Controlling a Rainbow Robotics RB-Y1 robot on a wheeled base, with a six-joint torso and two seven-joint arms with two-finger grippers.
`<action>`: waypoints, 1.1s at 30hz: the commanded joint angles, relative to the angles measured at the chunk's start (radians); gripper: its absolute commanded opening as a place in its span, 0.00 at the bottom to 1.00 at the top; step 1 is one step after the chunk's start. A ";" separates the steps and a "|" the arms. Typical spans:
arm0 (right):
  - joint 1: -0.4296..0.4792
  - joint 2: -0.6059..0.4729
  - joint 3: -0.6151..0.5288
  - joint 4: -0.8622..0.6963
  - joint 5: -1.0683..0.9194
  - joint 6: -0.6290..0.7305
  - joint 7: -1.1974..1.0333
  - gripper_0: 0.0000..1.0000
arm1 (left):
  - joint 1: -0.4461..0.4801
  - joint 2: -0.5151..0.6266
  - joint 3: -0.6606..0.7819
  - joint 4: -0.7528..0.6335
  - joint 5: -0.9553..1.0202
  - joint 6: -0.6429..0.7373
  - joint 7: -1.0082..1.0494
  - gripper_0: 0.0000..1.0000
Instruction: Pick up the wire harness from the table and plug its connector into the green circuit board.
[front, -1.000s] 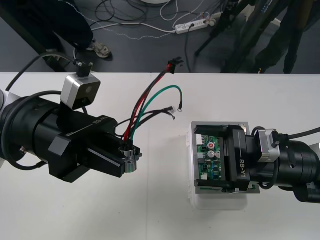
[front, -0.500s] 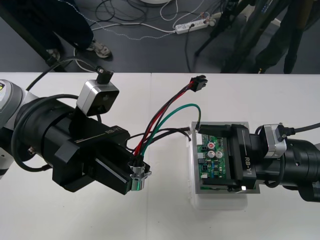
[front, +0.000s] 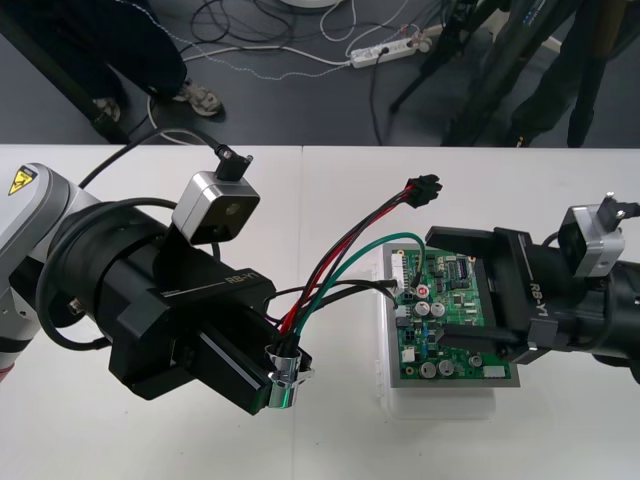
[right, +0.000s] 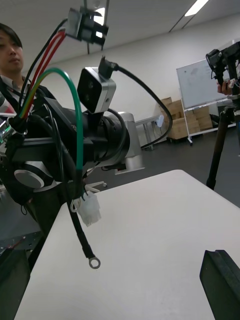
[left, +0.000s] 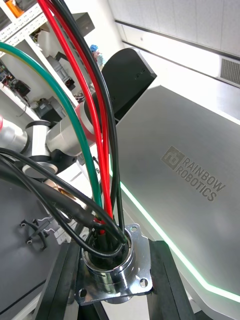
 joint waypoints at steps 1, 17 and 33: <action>-0.042 -0.051 -0.043 -0.013 -0.065 -0.010 -0.126 1.00 | -0.040 0.029 -0.019 -0.008 0.024 -0.029 0.074 0.00; -0.131 0.012 -0.046 0.128 -0.181 -0.065 -0.242 1.00 | -0.038 0.019 -0.019 -0.008 0.031 -0.029 0.079 0.00; -0.193 0.067 0.008 0.145 -0.220 -0.177 -0.282 1.00 | -0.038 0.017 -0.019 -0.008 0.033 -0.029 0.082 0.00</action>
